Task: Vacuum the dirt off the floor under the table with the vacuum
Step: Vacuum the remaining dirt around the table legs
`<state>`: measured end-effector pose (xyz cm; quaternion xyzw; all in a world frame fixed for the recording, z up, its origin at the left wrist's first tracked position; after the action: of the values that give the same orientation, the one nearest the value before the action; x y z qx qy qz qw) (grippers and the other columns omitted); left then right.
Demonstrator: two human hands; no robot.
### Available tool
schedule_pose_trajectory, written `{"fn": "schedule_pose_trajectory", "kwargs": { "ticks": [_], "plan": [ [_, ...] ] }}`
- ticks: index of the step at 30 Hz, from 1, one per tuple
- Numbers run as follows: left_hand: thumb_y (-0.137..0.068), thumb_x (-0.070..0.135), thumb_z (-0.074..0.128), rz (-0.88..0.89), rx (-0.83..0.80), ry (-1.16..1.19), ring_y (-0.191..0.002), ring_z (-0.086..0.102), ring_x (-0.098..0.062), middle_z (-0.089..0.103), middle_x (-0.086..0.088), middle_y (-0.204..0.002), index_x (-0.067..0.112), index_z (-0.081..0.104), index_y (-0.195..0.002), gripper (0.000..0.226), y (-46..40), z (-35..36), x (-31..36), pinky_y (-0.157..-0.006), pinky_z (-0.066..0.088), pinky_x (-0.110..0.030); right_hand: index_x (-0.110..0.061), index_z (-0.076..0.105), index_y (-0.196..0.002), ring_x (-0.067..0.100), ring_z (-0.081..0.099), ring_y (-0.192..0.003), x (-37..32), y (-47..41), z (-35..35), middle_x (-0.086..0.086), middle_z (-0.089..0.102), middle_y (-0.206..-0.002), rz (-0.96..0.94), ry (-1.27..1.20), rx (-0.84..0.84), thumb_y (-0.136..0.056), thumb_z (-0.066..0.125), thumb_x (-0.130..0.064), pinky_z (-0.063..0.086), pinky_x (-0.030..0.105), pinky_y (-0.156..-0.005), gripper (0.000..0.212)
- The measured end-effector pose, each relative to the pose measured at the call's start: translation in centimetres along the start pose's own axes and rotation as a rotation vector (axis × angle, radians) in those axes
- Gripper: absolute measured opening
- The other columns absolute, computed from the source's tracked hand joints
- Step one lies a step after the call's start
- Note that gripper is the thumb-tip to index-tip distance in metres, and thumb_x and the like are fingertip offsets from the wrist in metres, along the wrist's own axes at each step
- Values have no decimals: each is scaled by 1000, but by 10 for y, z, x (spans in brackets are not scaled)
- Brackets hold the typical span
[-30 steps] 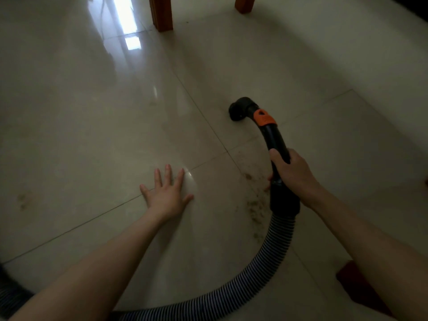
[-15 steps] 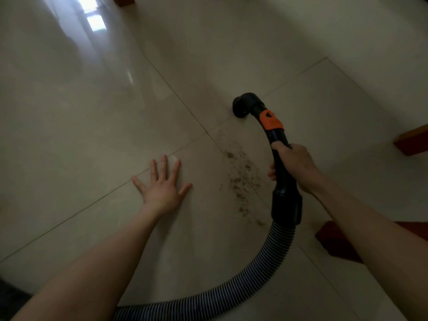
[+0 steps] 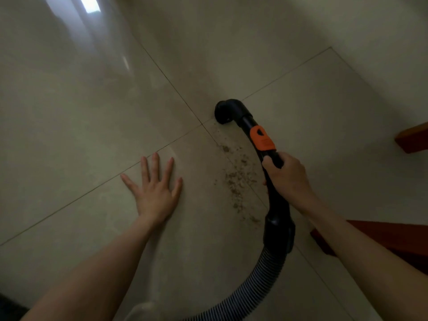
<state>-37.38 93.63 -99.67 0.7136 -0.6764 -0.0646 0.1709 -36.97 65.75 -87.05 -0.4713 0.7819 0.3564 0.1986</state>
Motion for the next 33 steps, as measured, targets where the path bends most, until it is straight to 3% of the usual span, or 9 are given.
{"fn": "schedule_pose_trajectory", "kwargs": {
  "ticks": [2,5,12,18,25,33],
  "plan": [
    [-94,56,12,6,15,1,-142,-23,-20,-19,3,-156,39,-6,-148,59,1,0,0,-104,-13,-68,-17,50,-101,17,57,-56,1,-3,5,4,61,-78,41,-60,-6,-96,47,-31,46,25,-48,15],
    [-95,55,14,0,31,1,-143,-20,-20,-17,3,-157,39,-4,-148,58,0,-2,-1,-105,-13,-68,-24,42,-111,21,57,-57,-6,-7,12,5,57,-77,19,-27,-22,-97,40,-45,52,32,-54,25],
    [-90,57,10,-18,84,-1,-145,-12,-20,-4,4,-159,40,8,-148,61,0,-1,-4,-105,-13,-66,-30,44,-110,3,50,-37,-2,4,9,2,54,-68,-6,-34,-68,-98,41,-41,41,15,-36,17],
    [-88,58,10,-18,99,-7,-146,-10,-20,-2,4,-159,40,10,-148,63,-1,1,-5,-105,-14,-65,-28,44,-107,13,52,-44,-1,2,-4,2,55,-69,-7,-27,22,-98,42,-41,43,17,-36,15],
    [-88,59,7,-16,101,-17,-145,-11,-20,-4,4,-159,40,7,-148,63,-1,3,-6,-105,-14,-65,-29,47,-110,5,50,-36,1,11,-1,3,54,-68,-23,-30,-31,-98,45,-38,42,17,-36,15],
    [-95,55,22,-11,109,19,-145,-11,-20,-3,4,-159,39,10,-148,57,0,1,-6,-106,-12,-65,-22,50,-113,16,53,-45,16,16,-28,6,55,-69,32,2,61,-98,45,-39,40,17,-35,23]
  ]
}}
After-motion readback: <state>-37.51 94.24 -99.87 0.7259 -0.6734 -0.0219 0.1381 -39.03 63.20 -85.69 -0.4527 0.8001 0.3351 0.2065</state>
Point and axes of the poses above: each hand's wrist, its own y-axis away from the middle knuckle, its own z-axis out of the palm, x = y × z, the point moved 9 cm from there along -y, towards the middle knuckle
